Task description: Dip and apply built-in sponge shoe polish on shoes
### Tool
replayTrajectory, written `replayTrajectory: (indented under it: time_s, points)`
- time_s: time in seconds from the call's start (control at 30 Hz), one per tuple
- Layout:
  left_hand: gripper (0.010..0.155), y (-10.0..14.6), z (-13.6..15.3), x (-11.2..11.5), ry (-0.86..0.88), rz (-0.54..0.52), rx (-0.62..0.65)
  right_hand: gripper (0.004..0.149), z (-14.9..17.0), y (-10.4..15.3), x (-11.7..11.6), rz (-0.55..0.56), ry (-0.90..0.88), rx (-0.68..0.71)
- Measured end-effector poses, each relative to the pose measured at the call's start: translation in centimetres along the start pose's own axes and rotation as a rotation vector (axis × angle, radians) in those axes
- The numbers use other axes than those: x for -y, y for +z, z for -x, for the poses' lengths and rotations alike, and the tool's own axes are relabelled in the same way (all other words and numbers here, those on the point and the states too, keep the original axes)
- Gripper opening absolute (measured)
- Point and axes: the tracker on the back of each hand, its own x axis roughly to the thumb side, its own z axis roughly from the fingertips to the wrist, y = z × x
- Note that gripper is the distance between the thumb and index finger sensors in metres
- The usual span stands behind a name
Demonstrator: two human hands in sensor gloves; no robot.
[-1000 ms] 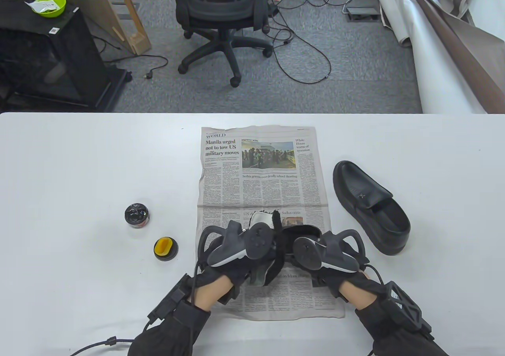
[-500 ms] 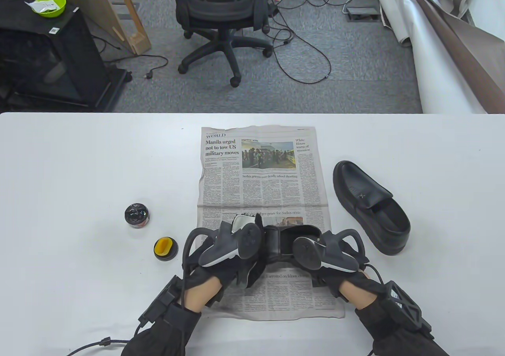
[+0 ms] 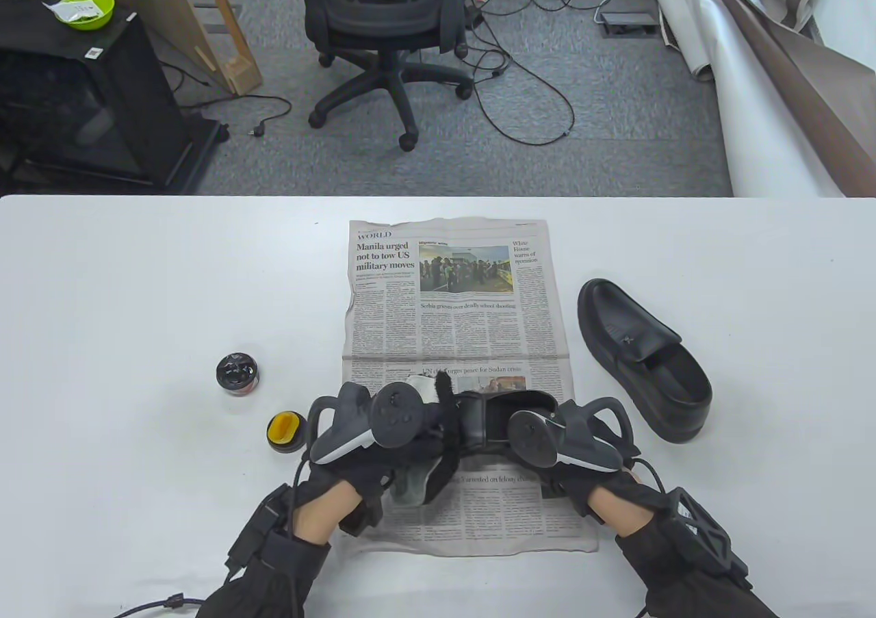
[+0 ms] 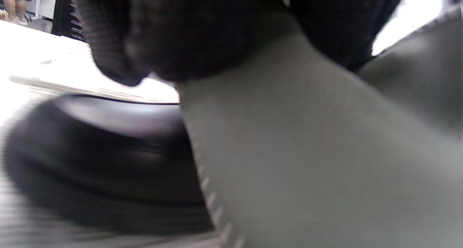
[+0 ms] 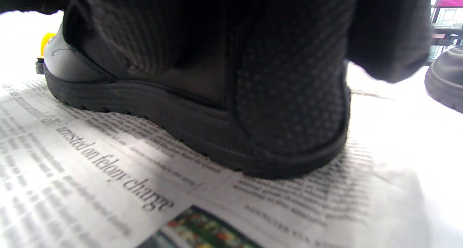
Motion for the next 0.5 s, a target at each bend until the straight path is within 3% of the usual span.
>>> replayTrajectory:
  time_s: [0.07, 0.17, 0.23, 0.3, 0.5]
  points:
    - [0.059, -0.2, -0.9, 0.8, -0.042, -0.029, 0.018, 0.044, 0.0, 0.0, 0.0, -0.001, -0.003, 0.001]
    - [0.061, -0.3, -1.4, 2.6, 0.038, -0.020, -0.060, 0.044, 0.1, 0.0, 0.0, 0.001, -0.002, 0.003]
    - [0.063, -0.3, -1.7, 3.0, -0.107, -0.034, -0.054, 0.044, 0.1, 0.0, -0.1, 0.000, -0.002, 0.004]
    - [0.062, -0.5, -2.0, 3.0, -0.234, -0.006, -0.052, 0.044, 0.0, 0.0, 0.0, 0.000, 0.003, 0.004]
    - [0.061, -0.4, -1.0, 2.8, -0.272, 0.055, -0.129, 0.044, 0.0, 0.0, 0.0, 0.002, 0.009, 0.000]
